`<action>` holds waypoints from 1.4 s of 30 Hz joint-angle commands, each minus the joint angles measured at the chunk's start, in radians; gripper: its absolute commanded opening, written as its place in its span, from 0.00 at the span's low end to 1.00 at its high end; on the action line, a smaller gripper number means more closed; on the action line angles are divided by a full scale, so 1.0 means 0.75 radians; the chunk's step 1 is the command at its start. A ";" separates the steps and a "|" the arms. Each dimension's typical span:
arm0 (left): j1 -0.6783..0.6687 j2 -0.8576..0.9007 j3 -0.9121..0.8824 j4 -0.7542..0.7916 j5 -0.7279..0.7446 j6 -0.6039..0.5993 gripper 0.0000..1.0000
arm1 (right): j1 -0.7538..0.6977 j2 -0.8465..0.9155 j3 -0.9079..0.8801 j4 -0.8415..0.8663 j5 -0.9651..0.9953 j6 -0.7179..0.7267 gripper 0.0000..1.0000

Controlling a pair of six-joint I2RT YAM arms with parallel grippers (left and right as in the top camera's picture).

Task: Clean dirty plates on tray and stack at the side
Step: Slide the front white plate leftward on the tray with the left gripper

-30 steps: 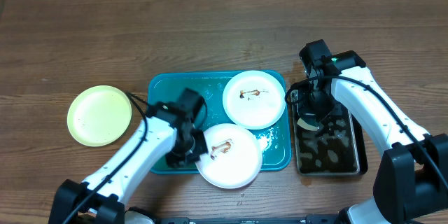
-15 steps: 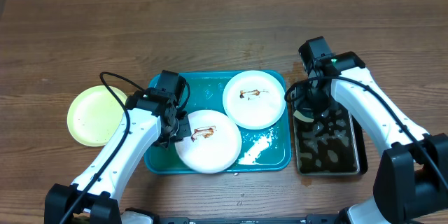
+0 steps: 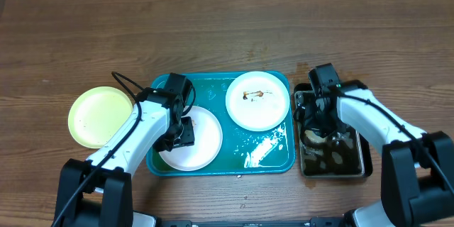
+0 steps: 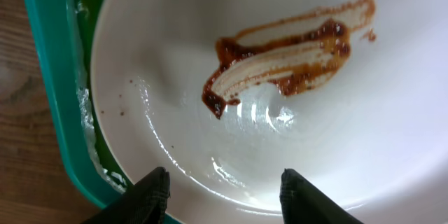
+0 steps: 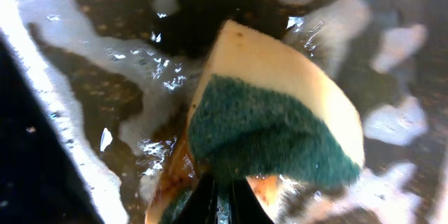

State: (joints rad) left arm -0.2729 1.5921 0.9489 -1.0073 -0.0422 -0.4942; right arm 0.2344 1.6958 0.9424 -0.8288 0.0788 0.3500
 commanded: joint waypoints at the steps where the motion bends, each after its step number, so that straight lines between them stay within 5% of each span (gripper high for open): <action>1: 0.007 0.012 0.020 -0.025 -0.012 -0.001 0.49 | -0.001 0.001 -0.116 0.102 -0.203 -0.049 0.04; 19: 0.186 -0.106 0.117 -0.281 0.004 -0.280 0.53 | -0.001 0.000 -0.098 0.074 -0.166 -0.044 0.04; 42: 0.198 -0.101 -0.185 -0.100 0.136 -0.339 0.53 | -0.001 -0.027 0.219 -0.182 -0.142 -0.055 0.04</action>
State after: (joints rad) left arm -0.1242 1.5276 0.8257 -1.0908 0.0418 -0.7311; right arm 0.2298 1.6760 1.0840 -0.9638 -0.0227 0.3138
